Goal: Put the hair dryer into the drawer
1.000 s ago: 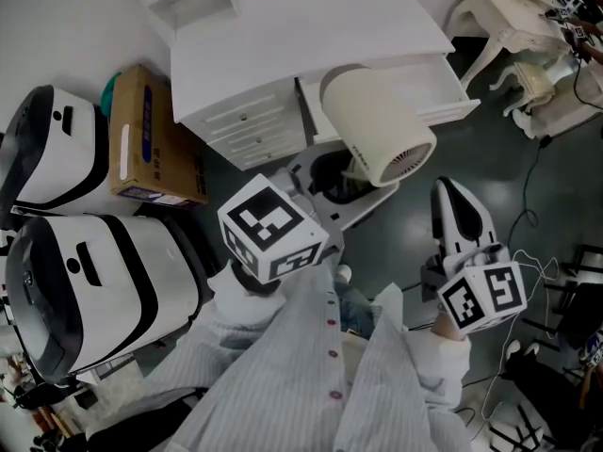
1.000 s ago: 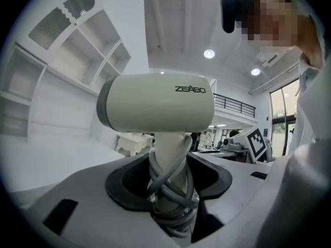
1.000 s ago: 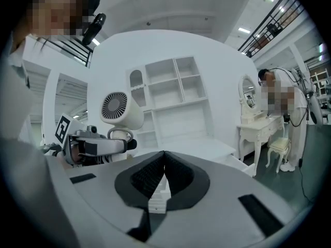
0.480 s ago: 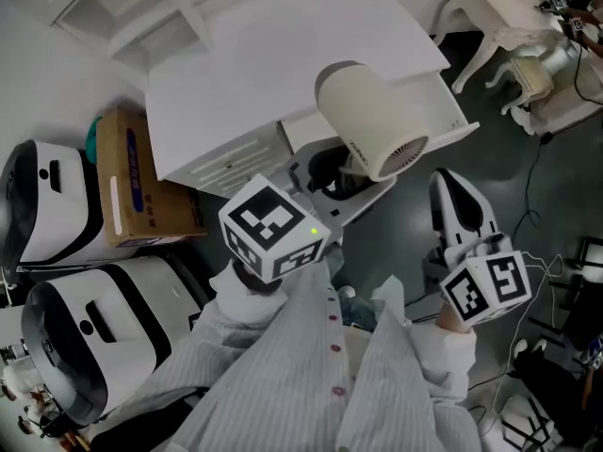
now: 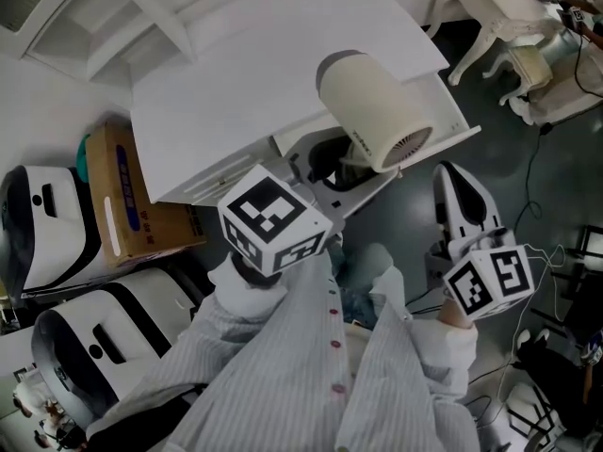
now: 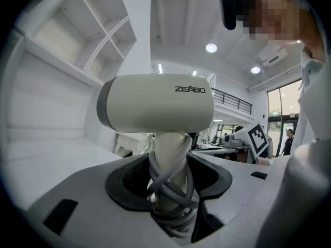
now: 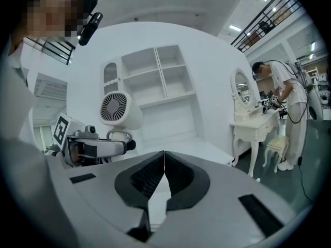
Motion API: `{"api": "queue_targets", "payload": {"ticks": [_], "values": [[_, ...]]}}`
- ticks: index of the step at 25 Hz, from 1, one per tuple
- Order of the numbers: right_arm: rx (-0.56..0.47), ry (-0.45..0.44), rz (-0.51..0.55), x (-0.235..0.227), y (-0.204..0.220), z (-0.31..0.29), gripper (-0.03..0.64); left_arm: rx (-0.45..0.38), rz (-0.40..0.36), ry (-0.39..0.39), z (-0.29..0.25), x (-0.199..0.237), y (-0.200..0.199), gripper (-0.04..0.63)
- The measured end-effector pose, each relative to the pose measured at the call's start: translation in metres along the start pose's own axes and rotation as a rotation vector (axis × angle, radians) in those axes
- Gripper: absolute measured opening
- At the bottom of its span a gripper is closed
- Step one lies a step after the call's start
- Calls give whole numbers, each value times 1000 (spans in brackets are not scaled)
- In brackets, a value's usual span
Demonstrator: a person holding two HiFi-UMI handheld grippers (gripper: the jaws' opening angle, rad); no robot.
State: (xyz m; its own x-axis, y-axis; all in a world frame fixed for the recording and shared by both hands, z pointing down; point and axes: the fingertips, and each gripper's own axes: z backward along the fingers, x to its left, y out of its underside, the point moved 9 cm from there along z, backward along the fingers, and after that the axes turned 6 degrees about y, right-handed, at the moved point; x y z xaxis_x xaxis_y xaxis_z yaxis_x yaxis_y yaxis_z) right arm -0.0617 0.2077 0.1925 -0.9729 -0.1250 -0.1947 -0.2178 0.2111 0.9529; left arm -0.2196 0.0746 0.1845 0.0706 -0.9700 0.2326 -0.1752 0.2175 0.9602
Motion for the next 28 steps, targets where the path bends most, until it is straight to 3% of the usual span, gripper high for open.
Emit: {"api": "queue_targets", "payload": {"ticks": [5,10,20,28], "values": [[15,31,-11,-21,0,-7,12,5,16,23,-21,14,-1,215],[23,10,-8,-58,-8,-26,12,3,19,-3,-54,28,-6,216],[50,-140,30,-154,-47,-104,12,-20,24,-137,-141,76,-33,216],[97,-274,76,-228,-87,-157,12,-57,76,-270,-205,102,-53,215]]}}
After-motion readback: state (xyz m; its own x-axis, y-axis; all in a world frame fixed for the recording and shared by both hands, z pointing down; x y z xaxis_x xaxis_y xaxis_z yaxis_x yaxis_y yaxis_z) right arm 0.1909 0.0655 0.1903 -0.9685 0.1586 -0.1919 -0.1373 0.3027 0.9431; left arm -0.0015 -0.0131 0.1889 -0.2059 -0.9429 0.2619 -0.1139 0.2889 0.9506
